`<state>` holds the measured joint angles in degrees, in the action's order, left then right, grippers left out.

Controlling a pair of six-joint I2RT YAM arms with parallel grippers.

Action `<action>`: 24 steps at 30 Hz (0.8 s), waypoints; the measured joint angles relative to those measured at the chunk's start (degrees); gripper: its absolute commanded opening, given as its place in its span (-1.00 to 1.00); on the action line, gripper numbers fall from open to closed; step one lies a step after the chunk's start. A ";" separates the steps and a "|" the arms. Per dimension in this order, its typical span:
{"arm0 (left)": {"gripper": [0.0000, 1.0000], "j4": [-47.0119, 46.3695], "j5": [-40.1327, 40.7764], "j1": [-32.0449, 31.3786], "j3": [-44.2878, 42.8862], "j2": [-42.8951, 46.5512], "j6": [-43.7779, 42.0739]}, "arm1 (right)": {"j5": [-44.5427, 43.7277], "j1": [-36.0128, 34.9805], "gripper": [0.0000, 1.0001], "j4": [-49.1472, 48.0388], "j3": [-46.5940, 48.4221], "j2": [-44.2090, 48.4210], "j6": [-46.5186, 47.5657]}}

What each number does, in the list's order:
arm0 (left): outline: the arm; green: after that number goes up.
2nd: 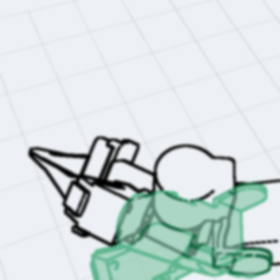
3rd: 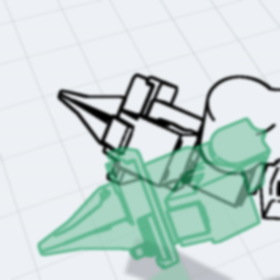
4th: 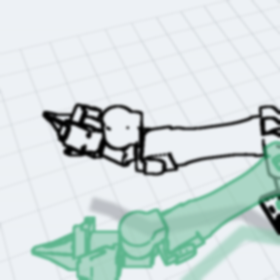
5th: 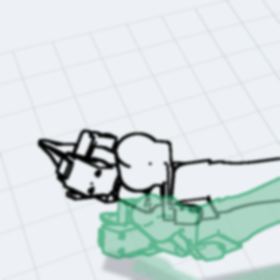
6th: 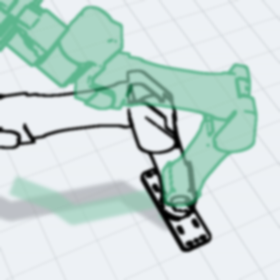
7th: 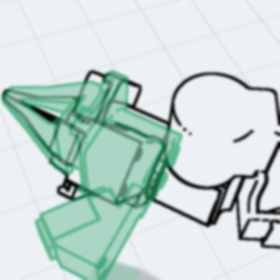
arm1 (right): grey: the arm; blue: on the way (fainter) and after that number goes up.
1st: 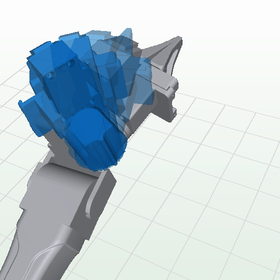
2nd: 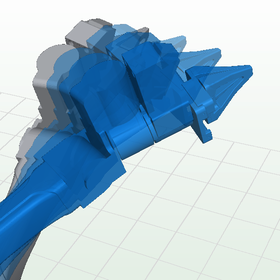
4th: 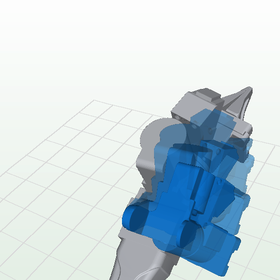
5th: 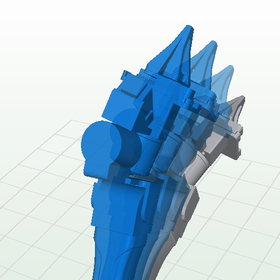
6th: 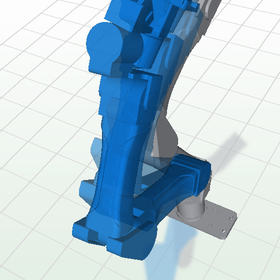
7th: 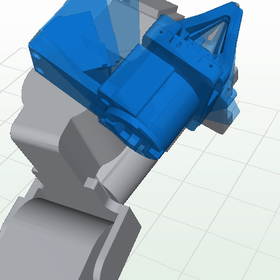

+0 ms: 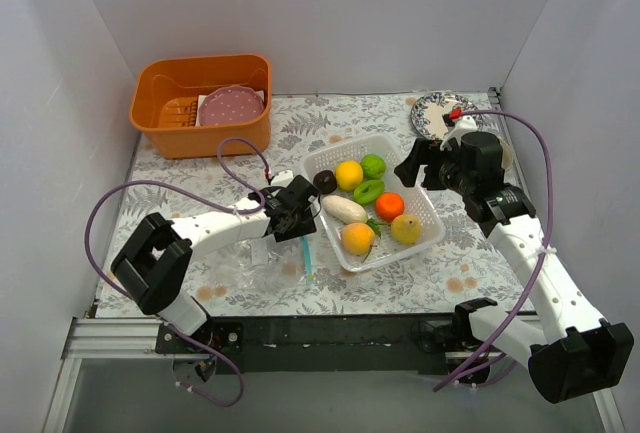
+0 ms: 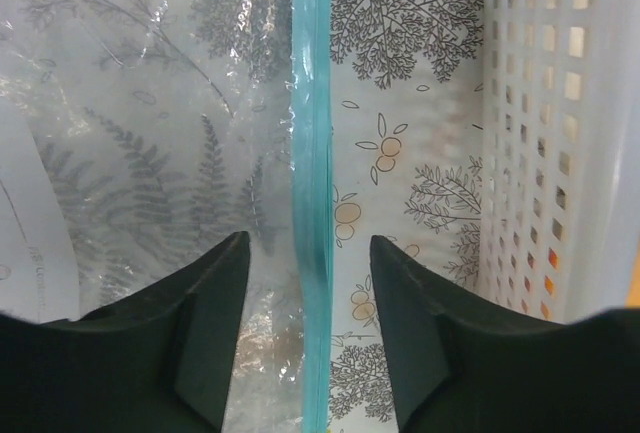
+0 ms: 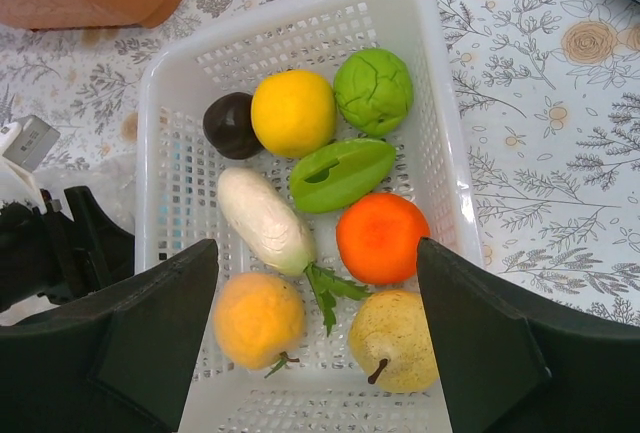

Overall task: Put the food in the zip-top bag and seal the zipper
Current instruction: Pick up the zipper food storage bag at the center of the board.

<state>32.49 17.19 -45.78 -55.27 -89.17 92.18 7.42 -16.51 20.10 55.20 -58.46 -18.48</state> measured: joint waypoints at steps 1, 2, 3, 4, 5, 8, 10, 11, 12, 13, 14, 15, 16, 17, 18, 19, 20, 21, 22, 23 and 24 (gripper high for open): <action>-0.04 -0.02 0.04 0.00 -0.09 -0.55 0.04 | 0.00 0.00 0.74 0.00 -0.13 0.02 0.00; -0.04 -0.09 0.07 0.00 -0.09 -1.18 0.04 | 0.00 0.00 0.74 0.00 -0.33 0.09 0.02; -0.05 -0.09 0.09 0.00 -0.09 -1.84 0.00 | 0.00 0.00 0.74 0.04 -0.66 0.13 0.02; -0.06 -0.09 0.09 -0.02 -0.09 -2.25 0.00 | 0.00 0.00 0.73 0.37 -0.76 0.13 0.04; -0.06 -0.09 0.09 -0.02 -0.09 -2.67 0.00 | -0.04 0.00 0.74 0.70 -0.81 0.13 0.15; -0.28 -0.11 0.20 -0.07 -0.09 -3.06 0.02 | -0.22 0.00 0.74 0.92 -0.90 0.31 0.26; -0.46 -0.17 0.46 -0.09 -0.09 -3.06 -0.07 | -0.24 0.00 0.72 0.98 -0.98 0.55 0.31; -0.52 -0.17 0.50 -0.09 -0.09 -3.06 -0.22 | -0.24 0.00 0.73 1.01 -1.05 0.70 0.35; -0.56 -0.15 0.61 -0.09 -0.09 -3.06 -0.24 | -0.24 0.00 0.72 1.03 -1.14 0.79 0.37; -0.62 -0.17 0.68 -0.09 -0.09 -3.06 -0.22 | -0.24 0.00 0.72 0.98 -1.22 0.79 0.35; -0.67 -0.17 0.72 -0.09 -0.09 -3.06 -0.26 | -0.24 0.00 0.72 1.01 -1.31 0.79 0.35; -0.76 -0.17 0.79 -0.09 -0.07 -3.06 -0.28 | -0.22 0.00 0.72 1.03 -1.49 0.79 0.35; -0.86 -0.17 0.83 -0.09 -0.07 -3.06 -0.24 | -0.20 0.00 0.72 1.05 -1.64 0.79 0.35; -0.95 -0.20 0.87 -0.09 -0.07 -3.06 -0.37 | -0.20 0.00 0.71 1.16 -1.68 0.79 0.33; -1.00 -0.17 0.90 -0.09 -0.07 -3.06 -0.33 | -0.17 0.00 0.71 1.20 -1.70 0.79 0.33; -1.00 -0.17 0.94 -0.11 -0.07 -3.06 -0.37 | -0.13 0.00 0.69 1.20 -1.75 0.81 0.31; -1.00 -0.17 0.98 -0.09 -0.07 -3.06 -0.44 | 0.00 0.00 0.68 1.22 -1.77 0.83 0.28; -1.00 -0.17 1.05 -0.11 -0.07 -3.04 -0.59 | 0.13 0.00 0.68 1.20 -1.84 0.87 0.26; -1.00 -0.17 1.05 -0.09 -0.04 -3.02 -0.68 | 0.35 0.00 0.67 1.20 -1.97 0.96 0.20; -1.00 -0.20 1.05 -0.11 0.02 -2.97 -0.72 | 0.59 0.00 0.67 1.14 -2.23 1.14 0.17; -1.00 -0.17 1.05 -0.11 0.09 -2.86 -0.74 | 0.92 0.00 0.66 1.09 -2.60 1.29 0.11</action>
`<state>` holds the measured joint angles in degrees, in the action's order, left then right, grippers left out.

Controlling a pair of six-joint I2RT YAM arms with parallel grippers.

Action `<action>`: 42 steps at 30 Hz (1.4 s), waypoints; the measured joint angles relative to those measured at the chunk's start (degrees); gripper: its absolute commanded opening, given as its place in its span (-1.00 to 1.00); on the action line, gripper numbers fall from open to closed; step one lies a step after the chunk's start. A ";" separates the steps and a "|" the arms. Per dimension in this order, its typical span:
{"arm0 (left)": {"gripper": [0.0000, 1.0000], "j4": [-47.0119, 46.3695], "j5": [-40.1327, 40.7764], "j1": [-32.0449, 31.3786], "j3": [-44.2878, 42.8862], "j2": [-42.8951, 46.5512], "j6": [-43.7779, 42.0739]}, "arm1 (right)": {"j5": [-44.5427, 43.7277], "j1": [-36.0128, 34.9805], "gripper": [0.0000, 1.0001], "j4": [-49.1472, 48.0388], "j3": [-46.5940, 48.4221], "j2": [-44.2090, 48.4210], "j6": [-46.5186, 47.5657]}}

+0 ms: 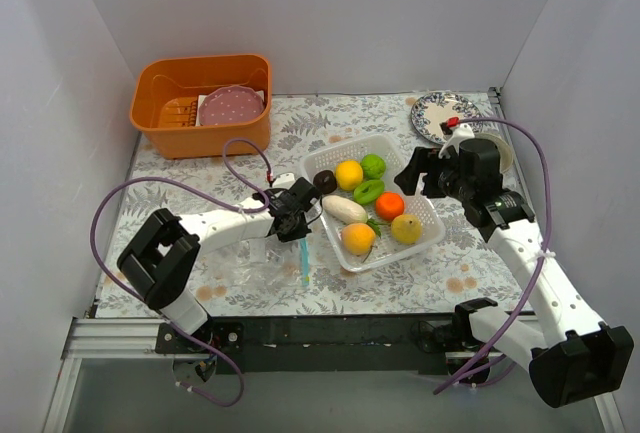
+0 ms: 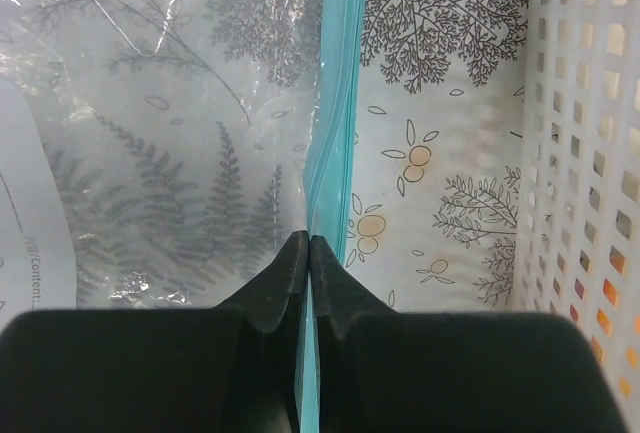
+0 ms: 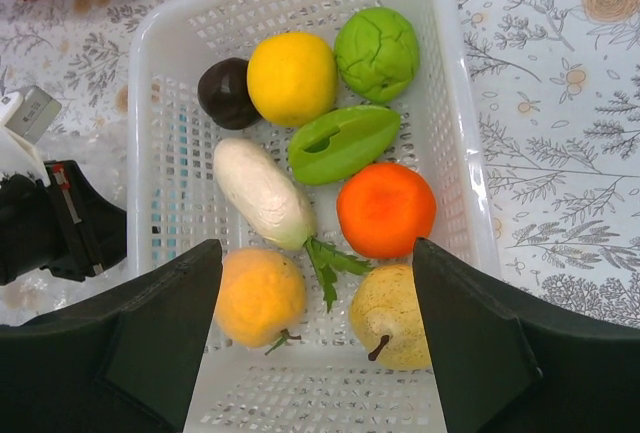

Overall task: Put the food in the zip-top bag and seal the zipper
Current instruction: Pick up the zipper food storage bag at the center of the board.

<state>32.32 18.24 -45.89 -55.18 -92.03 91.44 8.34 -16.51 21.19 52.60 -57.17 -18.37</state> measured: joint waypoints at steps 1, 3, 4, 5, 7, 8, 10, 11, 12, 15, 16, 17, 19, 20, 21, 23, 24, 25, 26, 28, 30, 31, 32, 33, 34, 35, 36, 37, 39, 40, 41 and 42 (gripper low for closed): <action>-1.00 0.00 0.02 0.00 0.15 0.24 -0.04 | 0.37 0.00 0.61 0.09 -0.28 0.07 -0.15; -1.00 0.07 0.02 0.02 0.50 1.09 -0.11 | 1.33 0.00 0.59 0.02 -1.14 0.17 -0.48; -1.00 0.02 0.02 0.00 0.63 1.64 -0.13 | 1.84 0.00 0.55 -0.07 -1.62 0.17 -0.76; -1.00 -0.02 0.04 0.02 0.83 2.32 -0.17 | 2.38 0.00 0.49 0.02 -2.08 0.17 -1.01; -1.00 0.17 0.04 0.02 1.03 3.65 -0.24 | 3.43 0.00 0.45 -0.07 -2.80 0.17 -1.25; -1.00 0.31 0.04 0.02 1.05 4.46 -0.35 | 4.20 0.00 0.46 -0.04 -2.97 0.15 -1.38; -1.00 0.55 0.04 0.02 1.05 6.45 -0.57 | 6.97 0.00 0.51 -0.44 -3.02 0.02 -1.90; -1.00 0.74 0.04 0.02 1.07 7.61 -0.63 | 8.63 0.00 0.52 -0.87 -3.04 -0.07 -2.40; -1.00 0.90 0.02 0.02 1.11 9.07 -0.85 | 10.36 -0.02 0.51 -1.64 -3.06 -0.22 -2.91; -1.00 1.51 0.02 0.02 1.11 14.08 -1.60 | 14.58 -0.83 0.50 -4.79 -3.58 -1.01 -4.92; -1.00 1.77 0.00 0.02 1.09 15.89 -1.75 | 15.50 -1.38 0.46 -5.53 -3.76 -1.29 -5.55; -1.00 2.03 -0.02 0.02 1.09 17.88 -1.90 | 16.61 -2.43 0.44 -6.45 -3.76 -1.84 -6.36; -1.00 2.47 -0.04 0.02 1.09 20.50 -1.97 | 18.01 -4.66 0.40 -8.52 -3.76 -2.95 -7.61; -1.00 2.69 -0.07 0.02 1.09 21.73 -1.97 | 18.51 -6.25 0.39 -9.62 -3.76 -3.72 -8.22; -1.00 2.86 -0.13 0.02 1.09 22.60 -1.97 | 19.08 -8.07 0.39 -10.58 -3.74 -4.61 -8.63; -1.00 3.32 -0.37 0.02 1.09 24.17 -1.95 | 19.28 -11.61 0.39 -11.93 -3.56 -6.73 -9.62; -1.00 3.43 -0.48 0.02 1.09 24.68 -1.97 | 19.06 -13.53 0.39 -12.52 -3.48 -8.02 -10.08; -1.00 3.52 -0.52 0.02 1.09 24.96 -1.95 | 18.99 -15.45 0.39 -13.05 -3.32 -9.29 -10.54; -1.00 3.65 -0.63 0.02 1.09 25.18 -1.97 | 18.75 -17.22 0.38 -13.88 -3.21 -10.58 -11.08; -1.00 3.74 -0.87 0.02 1.09 25.27 -1.97 | 18.60 -20.22 0.36 -15.15 -2.86 -12.96 -11.93; -1.00 3.76 -1.14 0.02 1.07 25.24 -2.10 | 18.10 -22.82 0.36 -16.33 -1.90 -15.58 -12.83; -1.00 3.80 -1.18 0.02 1.03 25.24 -2.12 | 17.73 -23.96 0.35 -17.11 -1.33 -16.92 -13.09; -1.00 3.82 -1.29 0.02 0.92 25.24 -2.19 | 17.38 -24.79 0.36 -17.68 -0.83 -18.05 -13.27; -1.00 3.85 -1.31 0.02 0.85 25.24 -2.25 | 17.07 -25.68 0.36 -18.34 -0.13 -19.43 -13.42; -1.00 3.89 -1.36 0.00 0.76 25.24 -2.34 | 16.70 -26.49 0.36 -18.80 0.63 -20.74 -13.55; -1.00 3.96 -1.40 0.02 0.70 25.24 -2.38 | 16.20 -27.17 0.34 -19.12 1.40 -21.92 -13.62; -1.00 3.96 -1.46 0.02 0.66 25.24 -2.51 | 15.78 -27.61 0.33 -19.45 2.01 -22.86 -13.64; -1.00 4.11 -1.55 0.02 0.59 25.24 -2.56 | 15.45 -28.13 0.33 -19.74 2.78 -23.91 -13.66; -1.00 4.22 -1.81 0.02 0.52 25.27 -2.60 | 14.82 -28.83 0.31 -20.02 4.17 -25.70 -13.64; -1.00 4.35 -1.88 0.02 0.48 25.29 -2.60 | 14.49 -28.96 0.29 -20.13 4.76 -26.47 -13.60; -1.00 4.48 -2.01 0.02 0.44 25.38 -2.62 | 14.23 -29.00 0.25 -20.13 5.20 -27.02 -13.60; -1.00 4.61 -2.12 0.02 0.44 25.53 -2.62 | 14.08 -29.00 0.23 -20.13 5.70 -27.69 -13.53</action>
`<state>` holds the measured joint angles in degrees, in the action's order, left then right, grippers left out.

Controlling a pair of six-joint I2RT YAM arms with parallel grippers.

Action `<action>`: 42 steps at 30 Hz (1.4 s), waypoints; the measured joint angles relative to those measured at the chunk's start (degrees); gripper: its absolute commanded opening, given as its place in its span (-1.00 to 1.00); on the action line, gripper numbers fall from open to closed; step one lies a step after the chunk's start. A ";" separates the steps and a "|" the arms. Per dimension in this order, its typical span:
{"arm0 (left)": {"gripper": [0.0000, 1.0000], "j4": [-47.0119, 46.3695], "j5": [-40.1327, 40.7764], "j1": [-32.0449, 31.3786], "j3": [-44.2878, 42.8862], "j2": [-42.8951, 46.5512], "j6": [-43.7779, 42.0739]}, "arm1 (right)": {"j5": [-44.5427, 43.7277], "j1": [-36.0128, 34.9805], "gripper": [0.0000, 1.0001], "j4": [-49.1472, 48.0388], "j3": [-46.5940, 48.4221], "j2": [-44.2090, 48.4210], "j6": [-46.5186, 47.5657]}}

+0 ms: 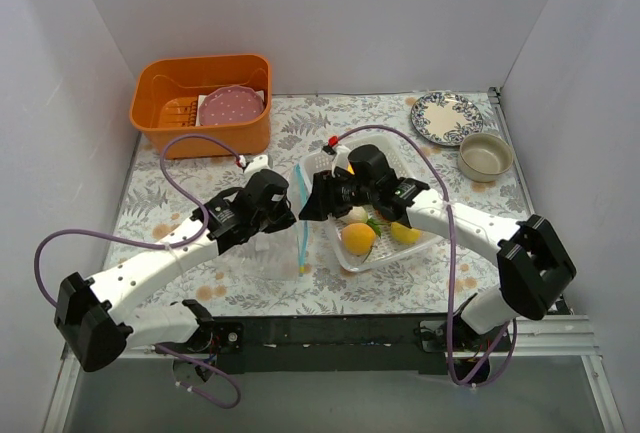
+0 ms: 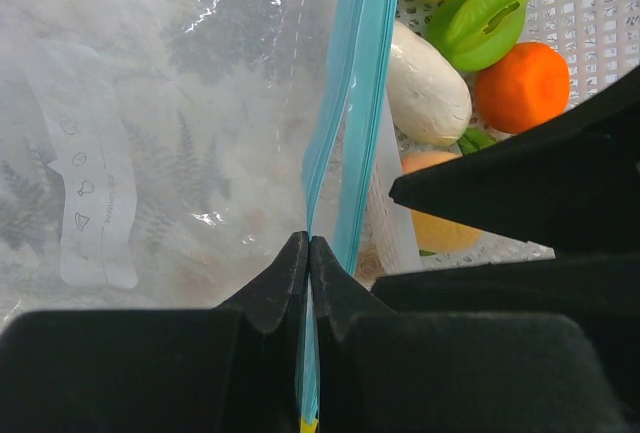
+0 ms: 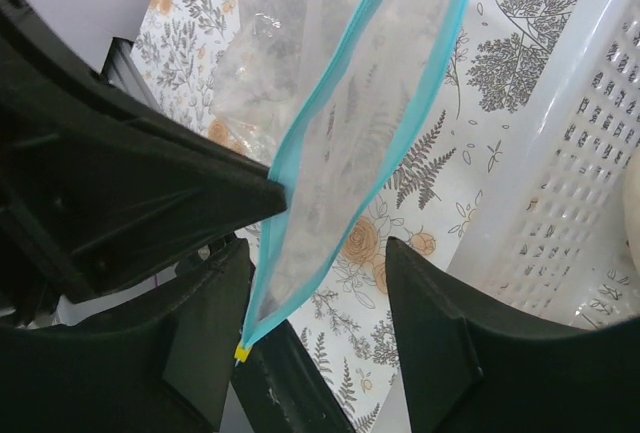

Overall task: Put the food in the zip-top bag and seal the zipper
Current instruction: Pick up the zipper food storage bag at the center of the board, then open the zipper of the food storage bag at the center of the board.

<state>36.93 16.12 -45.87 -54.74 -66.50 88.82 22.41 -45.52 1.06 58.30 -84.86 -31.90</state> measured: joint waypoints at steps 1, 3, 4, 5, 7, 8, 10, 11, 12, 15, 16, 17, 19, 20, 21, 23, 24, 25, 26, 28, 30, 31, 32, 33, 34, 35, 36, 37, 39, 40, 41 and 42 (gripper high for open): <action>-1.00 0.13 -0.09 0.00 0.00 0.31 0.00 | -0.04 0.00 0.19 0.02 0.46 -0.66 0.15; -1.00 0.39 -0.11 0.00 -0.04 0.98 0.00 | -0.28 0.00 0.07 0.04 1.27 -1.86 0.39; -1.00 0.50 -0.11 0.00 -0.09 1.42 0.00 | -0.44 0.00 0.03 0.02 1.62 -2.36 0.46; -1.00 0.63 -0.11 0.00 -0.17 1.84 0.02 | -0.59 0.00 0.01 0.04 1.90 -2.75 0.59; -1.00 0.79 -0.11 0.00 -0.35 2.60 0.02 | -0.74 -0.02 -0.05 0.04 2.25 -3.58 0.61; -1.00 0.87 -0.09 0.00 -0.46 2.97 0.07 | -0.83 -0.04 -0.13 0.04 2.36 -3.93 0.66; -1.00 1.11 -0.02 0.00 -0.52 3.61 0.07 | -0.83 -0.13 -0.51 0.07 2.58 -4.50 0.76; -1.00 1.38 0.00 0.00 -0.52 3.87 0.11 | -0.76 -0.22 -0.60 0.04 2.80 -4.90 0.94; -1.00 1.66 0.07 0.00 -0.52 4.07 0.11 | -0.66 -0.28 -0.67 0.07 3.10 -5.29 0.87; -1.00 2.49 0.63 0.00 -0.52 4.70 0.13 | -0.66 -0.37 -0.78 0.04 3.96 -6.36 0.96; -1.00 3.06 0.98 0.00 -0.63 4.94 0.15 | -0.87 -0.37 -0.81 0.37 4.42 -6.78 0.92; -1.00 3.89 1.33 0.00 -0.96 5.11 0.15 | -1.11 -0.37 -0.83 0.72 4.96 -7.37 0.98; -1.00 5.86 2.64 0.00 -2.25 5.51 0.13 | -1.99 -0.37 -0.93 2.25 6.80 -8.90 1.18; -1.00 6.88 3.39 0.00 -2.97 5.75 0.11 | -2.51 -0.37 -0.95 2.91 7.67 -9.62 1.44; -1.00 8.15 4.42 0.00 -3.91 6.14 0.11 | -3.06 -0.37 -0.97 3.63 8.81 -10.51 1.77; -1.00 10.78 6.84 0.00 -5.90 7.13 0.17 | -4.39 -0.37 -0.97 5.53 11.32 -12.39 2.27; -1.00 12.26 8.13 0.00 -6.91 7.69 0.35 | -4.94 -0.37 -0.97 6.27 12.48 -13.31 2.45; -1.00 13.92 9.53 0.00 -7.91 8.48 0.63 | -5.64 -0.37 -0.97 6.99 13.40 -14.14 2.67; -1.00 15.26 10.58 0.00 -8.63 9.07 0.94 | -6.10 -0.37 -0.97 7.85 14.19 -14.86 2.86; -1.00 18.58 12.90 0.00 -10.32 10.27 2.05 | -7.34 -0.37 -0.97 9.49 15.43 -16.00 3.23; -1.00 21.90 15.06 0.00 -11.85 11.19 3.13 | -8.24 -0.37 -0.97 10.64 15.96 -16.92 3.45; -1.00 23.45 16.13 0.00 -12.46 11.54 3.85 | -8.68 -0.37 -0.97 11.28 15.96 -17.18 3.54; -1.00 24.94 16.98 0.00 -12.92 11.69 4.57 | -8.92 -0.37 -0.97 11.89 15.96 -17.27 3.56; -1.00 26.51 17.90 0.00 -13.22 11.91 5.33 | -9.05 -0.37 -0.97 12.48 15.96 -17.29 3.61; -1.00 27.65 18.38 0.00 -13.22 12.15 5.60 | -9.01 -0.37 -0.97 12.57 15.96 -17.29 3.61; -1.00 28.26 18.49 0.00 -13.14 12.33 5.57 | -8.92 -0.44 -0.97 12.48 15.96 -17.29 3.63; -1.00 28.37 18.43 -0.02 -13.03 12.41 5.55 | -8.81 -0.50 -0.95 12.39 15.96 -17.29 3.65; -1.00 28.30 18.40 0.00 -12.90 12.39 5.53 | -8.72 -0.61 -0.90 12.37 15.96 -17.29 3.67; -1.00 28.13 18.34 0.00 -12.68 11.76 5.51 | -8.41 -0.76 -0.58 12.37 15.96 -17.27 3.78; -1.00 27.85 18.27 0.00 -12.59 11.13 5.49 | -8.26 -0.81 -0.43 12.35 15.96 -17.22 3.85; -1.00 27.41 18.12 0.00 -12.48 10.38 5.35 | -8.13 -0.85 -0.25 12.31 15.96 -17.09 4.13; -1.00 26.88 17.86 0.00 -12.37 9.53 5.20 | -8.15 -0.85 -0.16 12.26 15.91 -16.79 3.96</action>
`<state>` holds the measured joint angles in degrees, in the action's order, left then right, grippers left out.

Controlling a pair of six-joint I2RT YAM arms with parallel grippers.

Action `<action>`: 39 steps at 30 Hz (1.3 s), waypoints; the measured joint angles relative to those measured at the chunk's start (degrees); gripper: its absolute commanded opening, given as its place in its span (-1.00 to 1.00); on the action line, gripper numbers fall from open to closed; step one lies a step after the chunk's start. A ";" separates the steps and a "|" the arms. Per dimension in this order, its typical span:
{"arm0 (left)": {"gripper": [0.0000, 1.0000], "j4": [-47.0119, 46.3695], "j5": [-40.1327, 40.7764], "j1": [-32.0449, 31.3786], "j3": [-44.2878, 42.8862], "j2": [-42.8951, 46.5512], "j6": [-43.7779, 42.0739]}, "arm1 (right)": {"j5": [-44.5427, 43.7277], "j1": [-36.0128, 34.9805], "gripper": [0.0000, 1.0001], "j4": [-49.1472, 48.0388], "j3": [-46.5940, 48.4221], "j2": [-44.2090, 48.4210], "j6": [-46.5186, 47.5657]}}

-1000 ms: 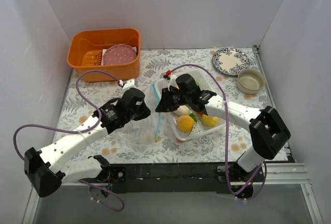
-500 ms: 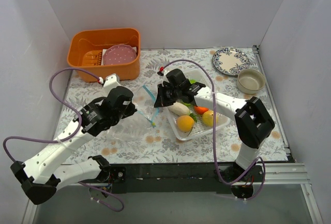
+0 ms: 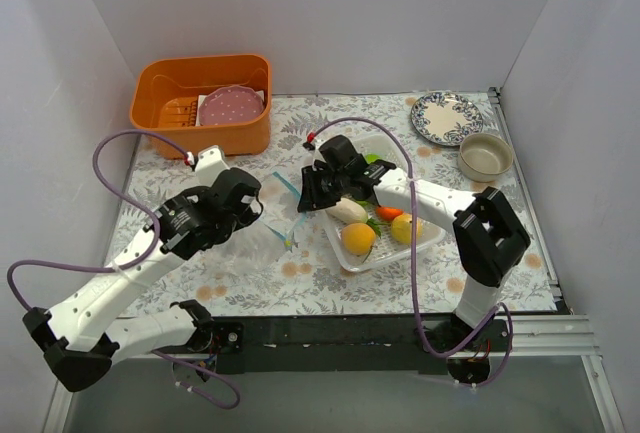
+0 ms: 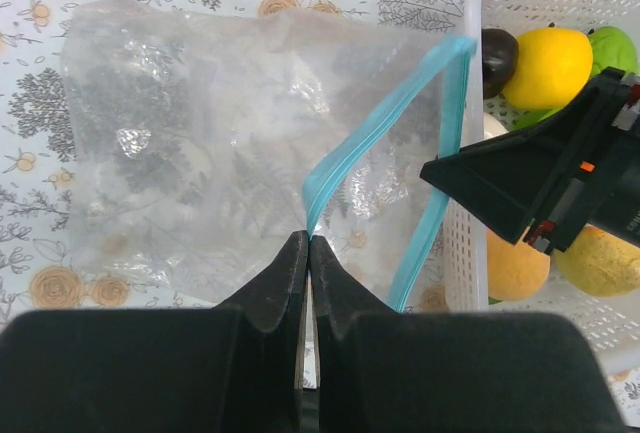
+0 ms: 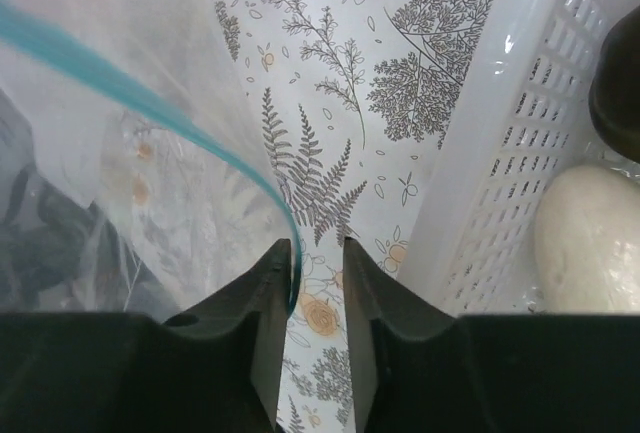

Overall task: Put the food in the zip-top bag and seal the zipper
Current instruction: Open the zipper of the food storage bag at the center of the board, then pick up the fake fruit from the bin.

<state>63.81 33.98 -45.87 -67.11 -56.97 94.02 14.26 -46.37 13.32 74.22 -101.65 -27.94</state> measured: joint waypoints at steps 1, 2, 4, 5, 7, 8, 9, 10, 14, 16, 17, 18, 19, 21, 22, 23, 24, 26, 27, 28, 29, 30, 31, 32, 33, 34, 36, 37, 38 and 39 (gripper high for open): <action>-1.00 -0.63 -0.24 0.00 0.26 -0.76 -0.15 | -0.07 0.00 -0.06 -0.15 -0.20 0.61 0.20; -1.00 -1.53 -0.46 0.00 0.66 -1.40 -0.46 | -0.20 0.00 -0.01 -0.33 -0.57 1.51 0.42; -1.00 -2.97 -0.85 0.00 1.42 -2.05 -0.94 | -0.98 0.00 0.03 -0.79 -1.66 4.42 0.83; -1.00 -3.58 -1.09 0.00 1.79 -2.10 -1.20 | -1.46 0.00 0.12 -0.94 -2.10 6.10 0.96; -1.00 -4.63 -1.55 0.00 2.29 -2.08 -1.64 | -2.69 0.00 0.17 -1.46 -2.80 9.49 1.09; -1.00 -5.29 -1.73 0.00 2.58 -2.08 -1.79 | -3.43 0.00 0.18 -1.44 -3.08 11.13 1.11; -1.00 -5.81 -1.92 0.00 2.84 -2.08 -1.99 | -4.31 0.00 0.26 -1.46 -3.39 12.76 1.20; -1.00 -6.14 -2.12 0.00 3.13 -2.08 -2.16 | -5.05 0.00 0.34 -1.49 -3.69 14.08 1.20; -1.00 -7.39 -2.84 0.00 4.13 -2.08 -2.71 | -10.08 0.13 0.38 -1.27 -7.30 20.52 1.38; -1.00 -8.15 -3.28 0.00 4.63 -2.08 -2.99 | -12.90 0.37 0.43 -0.31 -10.08 23.63 1.38; -1.00 -8.59 -3.50 0.00 4.90 -2.08 -3.17 | -14.05 0.66 0.55 0.50 -11.39 24.92 1.40; -1.00 -8.83 -3.72 0.00 5.11 -2.10 -3.23 | -15.10 1.05 0.60 1.75 -12.48 25.92 1.42; -1.00 -9.09 -3.91 0.00 5.35 -2.08 -3.30 | -15.96 1.66 0.67 3.28 -13.20 26.45 1.46; -1.00 -9.79 -4.48 0.00 5.88 -2.10 -3.43 | -17.18 3.04 0.82 5.53 -14.58 26.82 1.92; -1.00 -10.14 -4.72 0.00 6.14 -2.10 -3.54 | -17.51 3.80 0.83 6.69 -15.45 26.93 2.14; -1.00 -10.49 -4.90 0.00 6.40 -2.10 -3.63 | -17.77 4.48 0.86 7.76 -16.50 26.99 2.45; -1.00 -10.73 -5.09 0.00 6.67 -2.10 -3.63 | -18.05 5.18 0.87 8.59 -17.81 27.21 2.62; -1.00 -11.23 -5.40 0.00 6.97 -2.14 -3.69 | -18.12 5.81 0.92 10.29 -20.06 27.89 2.71; -1.00 -11.61 -5.55 0.00 7.10 -2.14 -3.76 | -17.99 5.86 0.93 11.04 -20.85 28.20 2.71; -1.00 -11.87 -5.66 0.00 7.26 -2.19 -3.82 | -17.86 5.86 0.93 11.52 -21.27 28.33 2.73; -1.00 -12.09 -5.79 0.00 7.41 -2.21 -3.82 | -17.46 5.86 0.92 12.07 -21.53 28.33 2.80; -1.00 -12.20 -5.95 0.00 7.50 -2.32 -3.85 | -17.03 5.86 0.93 12.55 -21.62 28.28 2.91; -1.00 -12.48 -6.12 0.00 7.58 -2.45 -3.91 | -16.39 5.86 0.92 12.79 -21.62 28.15 2.97; -1.00 -12.79 -6.25 0.00 7.63 -2.58 -4.02 | -15.76 5.86 0.93 12.87 -21.62 28.04 3.13; -1.00 -13.05 -6.40 0.00 7.63 -2.75 -4.11 | -15.06 5.86 0.92 12.96 -21.62 27.82 3.32; -1.00 -13.25 -6.54 -0.02 7.65 -2.86 -4.22 | -14.29 5.86 0.93 13.07 -21.62 27.54 3.56; -1.00 -13.40 -6.78 0.00 7.74 -2.93 -4.24 | -12.61 5.86 0.92 13.14 -21.64 26.62 4.35; -1.00 -13.44 -6.84 0.00 7.78 -2.93 -4.24 | -11.50 5.86 0.92 12.94 -21.75 26.18 4.74; -1.00 -13.53 -6.91 0.00 7.85 -2.93 -4.24 | -10.49 5.86 0.93 12.33 -22.12 25.83 5.16; -1.00 -13.64 -7.04 0.00 7.91 -2.93 -4.24 | -9.64 5.86 0.92 12.02 -22.53 25.53 5.53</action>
<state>50.17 26.94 -45.87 -59.20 -59.90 89.78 4.62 -40.51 25.34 51.68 -76.12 -22.41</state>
